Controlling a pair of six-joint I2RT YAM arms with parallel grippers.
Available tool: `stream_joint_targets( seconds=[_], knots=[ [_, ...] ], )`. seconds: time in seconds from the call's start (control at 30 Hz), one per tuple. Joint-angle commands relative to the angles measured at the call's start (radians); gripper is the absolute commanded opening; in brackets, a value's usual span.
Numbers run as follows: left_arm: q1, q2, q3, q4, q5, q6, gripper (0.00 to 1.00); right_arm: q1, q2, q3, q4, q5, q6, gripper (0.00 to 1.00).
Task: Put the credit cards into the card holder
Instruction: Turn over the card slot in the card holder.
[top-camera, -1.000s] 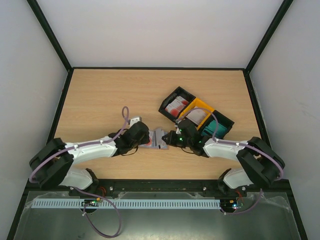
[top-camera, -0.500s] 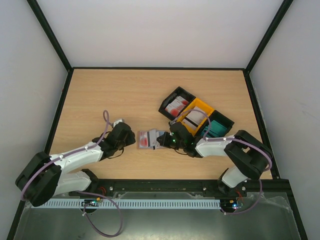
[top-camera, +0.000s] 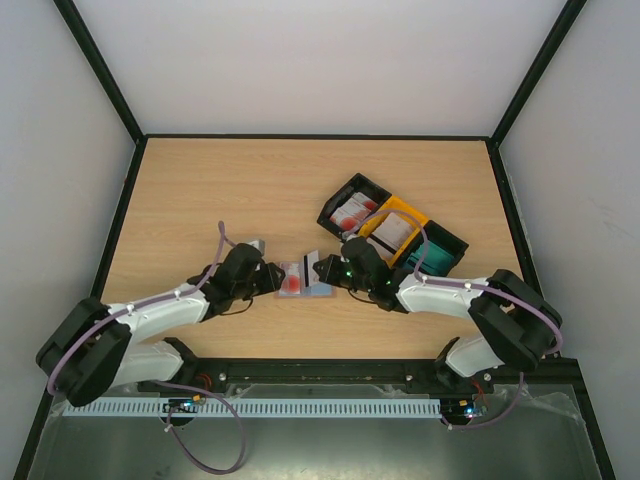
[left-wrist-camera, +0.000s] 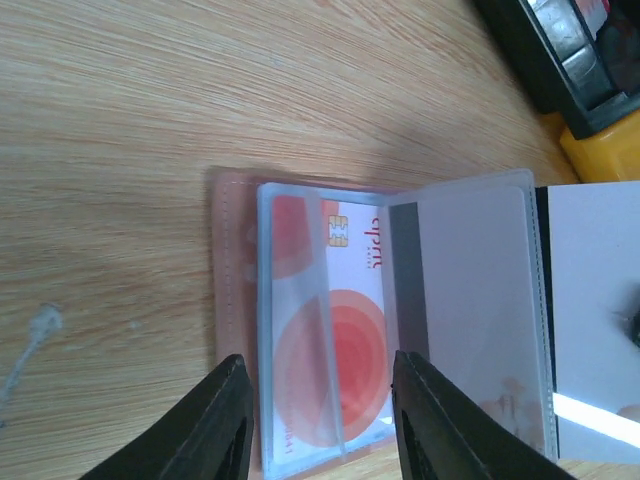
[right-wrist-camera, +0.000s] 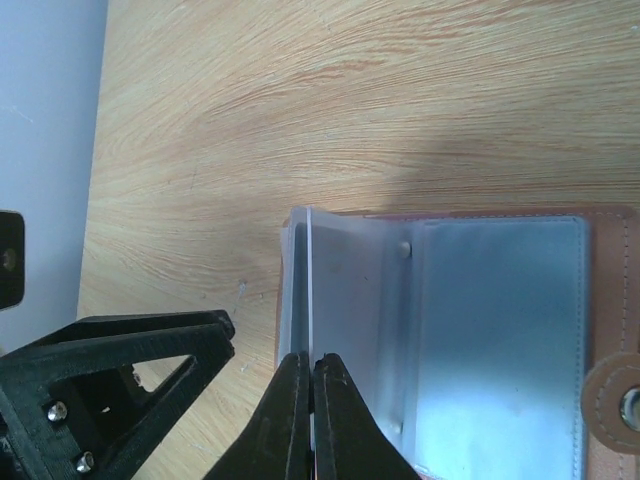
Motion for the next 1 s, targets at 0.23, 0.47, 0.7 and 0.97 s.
stream_joint_targets(
  seconds=[0.23, 0.47, 0.7, 0.97],
  knots=[
    [0.006, 0.12, 0.013, 0.069, 0.057, 0.023, 0.3, 0.006, 0.02, -0.021, 0.098, -0.081, -0.004, 0.02],
    [0.006, 0.1, 0.022, 0.008, -0.034, 0.009, 0.3, 0.006, 0.084, -0.017, 0.143, -0.097, 0.005, 0.02],
    [0.006, 0.001, 0.017, -0.089, -0.182, -0.019, 0.34, 0.007, 0.205, -0.02, 0.283, -0.123, 0.057, 0.02],
    [0.008, -0.021, 0.005, -0.053, -0.101, 0.009, 0.44, 0.007, 0.178, -0.028, 0.279, -0.084, 0.051, 0.02]
  ],
)
